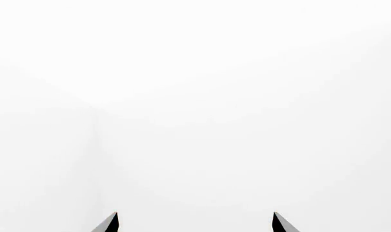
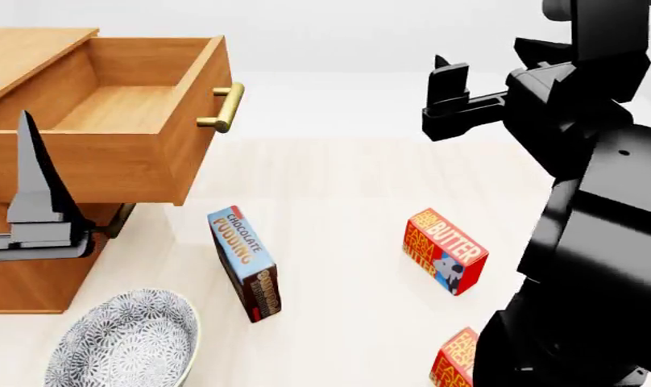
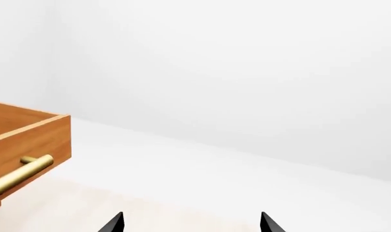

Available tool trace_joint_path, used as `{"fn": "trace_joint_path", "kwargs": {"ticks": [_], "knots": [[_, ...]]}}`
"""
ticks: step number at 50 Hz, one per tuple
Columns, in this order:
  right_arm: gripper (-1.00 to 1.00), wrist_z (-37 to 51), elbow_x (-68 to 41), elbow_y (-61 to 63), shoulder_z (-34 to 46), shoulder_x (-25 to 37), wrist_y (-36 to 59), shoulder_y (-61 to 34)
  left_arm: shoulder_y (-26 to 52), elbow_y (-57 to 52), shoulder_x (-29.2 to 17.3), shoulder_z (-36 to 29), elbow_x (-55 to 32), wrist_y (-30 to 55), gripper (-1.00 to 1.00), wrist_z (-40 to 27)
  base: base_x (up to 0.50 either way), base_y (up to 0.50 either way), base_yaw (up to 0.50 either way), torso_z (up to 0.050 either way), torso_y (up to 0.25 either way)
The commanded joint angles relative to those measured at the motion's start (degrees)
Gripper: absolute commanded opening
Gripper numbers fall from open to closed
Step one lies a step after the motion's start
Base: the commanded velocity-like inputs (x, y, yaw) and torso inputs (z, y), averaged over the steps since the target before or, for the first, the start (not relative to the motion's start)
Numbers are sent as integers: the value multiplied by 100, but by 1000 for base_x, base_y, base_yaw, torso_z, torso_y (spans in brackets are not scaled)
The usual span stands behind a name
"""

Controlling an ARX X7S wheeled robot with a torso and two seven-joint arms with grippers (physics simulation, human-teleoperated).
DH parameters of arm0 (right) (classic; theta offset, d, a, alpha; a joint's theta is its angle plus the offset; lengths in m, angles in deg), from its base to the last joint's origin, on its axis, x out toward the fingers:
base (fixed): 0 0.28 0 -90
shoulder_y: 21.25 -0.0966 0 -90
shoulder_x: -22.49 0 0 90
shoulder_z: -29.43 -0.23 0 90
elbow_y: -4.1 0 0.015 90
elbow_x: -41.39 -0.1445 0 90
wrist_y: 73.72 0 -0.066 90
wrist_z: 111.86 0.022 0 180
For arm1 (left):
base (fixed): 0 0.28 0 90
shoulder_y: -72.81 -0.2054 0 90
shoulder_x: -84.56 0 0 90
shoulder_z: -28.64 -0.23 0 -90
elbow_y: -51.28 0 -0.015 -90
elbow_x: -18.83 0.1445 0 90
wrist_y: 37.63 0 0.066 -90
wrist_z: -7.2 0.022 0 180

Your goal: Put the butter at the front in the top drawer of the cabinet and close it.

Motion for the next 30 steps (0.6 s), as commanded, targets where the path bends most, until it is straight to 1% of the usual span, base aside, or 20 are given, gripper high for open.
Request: {"fn": "trace_joint_path", "kwargs": {"ticks": [1,3,4,11,13,16,20,23,30], "knots": [[100,-3226,3086,-394,294,-104,33,-47,-210,118,-146,84,-277,-287,100,-284,0,0,0,0,0],[100,-4114,3890,-441,341,-34,16,-6,-250,138,-162,76,-289,-323,100,-299,0,0,0,0,0],[100,-4242,3967,-409,364,32,31,39,-268,147,-168,69,-290,-343,100,-308,0,0,0,0,0],[100,-4249,3558,90,460,477,44,593,-301,161,-231,14,-322,-349,100,-372,0,0,0,0,0],[100,-4249,3308,297,575,739,44,800,-329,183,-242,5,-337,-386,100,-383,0,0,0,0,0],[100,-4248,3311,481,797,1100,43,1016,-385,248,-250,3,-366,-482,100,-401,0,0,0,0,0],[100,-4247,2986,731,968,1583,43,1539,-435,303,-266,5,-410,-549,100,-426,0,0,0,0,0],[100,-4246,2929,805,877,1688,42,1736,-444,305,-291,-23,-425,-542,100,-453,0,0,0,0,0],[100,-4240,2907,509,638,1728,36,1787,-517,361,-312,-100,-461,-614,100,-518,0,0,0,0,0]]}}
